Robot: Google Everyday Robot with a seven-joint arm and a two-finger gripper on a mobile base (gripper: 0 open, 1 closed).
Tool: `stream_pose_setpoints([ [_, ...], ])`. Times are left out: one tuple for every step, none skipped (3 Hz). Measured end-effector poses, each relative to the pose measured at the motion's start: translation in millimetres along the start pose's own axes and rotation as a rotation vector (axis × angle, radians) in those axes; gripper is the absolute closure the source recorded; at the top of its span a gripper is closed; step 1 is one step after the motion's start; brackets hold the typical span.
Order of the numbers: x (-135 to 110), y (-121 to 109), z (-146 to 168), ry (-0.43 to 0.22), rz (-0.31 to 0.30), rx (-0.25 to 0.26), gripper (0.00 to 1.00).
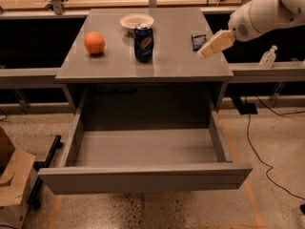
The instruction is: Place rxbar blueberry into top drawer
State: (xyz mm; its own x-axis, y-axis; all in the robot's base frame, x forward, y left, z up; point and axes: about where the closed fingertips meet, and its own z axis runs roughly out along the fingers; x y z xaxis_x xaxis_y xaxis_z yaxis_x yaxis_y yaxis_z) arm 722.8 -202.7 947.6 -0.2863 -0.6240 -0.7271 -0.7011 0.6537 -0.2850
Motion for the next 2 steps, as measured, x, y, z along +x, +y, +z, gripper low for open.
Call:
stream_pose_setpoints([
  [1.0,-17.8,38.7,-0.022,0.052,0.027,0.00],
  [9.3,-38.9,77.5,-0.046,0.143,0.058,0.00],
])
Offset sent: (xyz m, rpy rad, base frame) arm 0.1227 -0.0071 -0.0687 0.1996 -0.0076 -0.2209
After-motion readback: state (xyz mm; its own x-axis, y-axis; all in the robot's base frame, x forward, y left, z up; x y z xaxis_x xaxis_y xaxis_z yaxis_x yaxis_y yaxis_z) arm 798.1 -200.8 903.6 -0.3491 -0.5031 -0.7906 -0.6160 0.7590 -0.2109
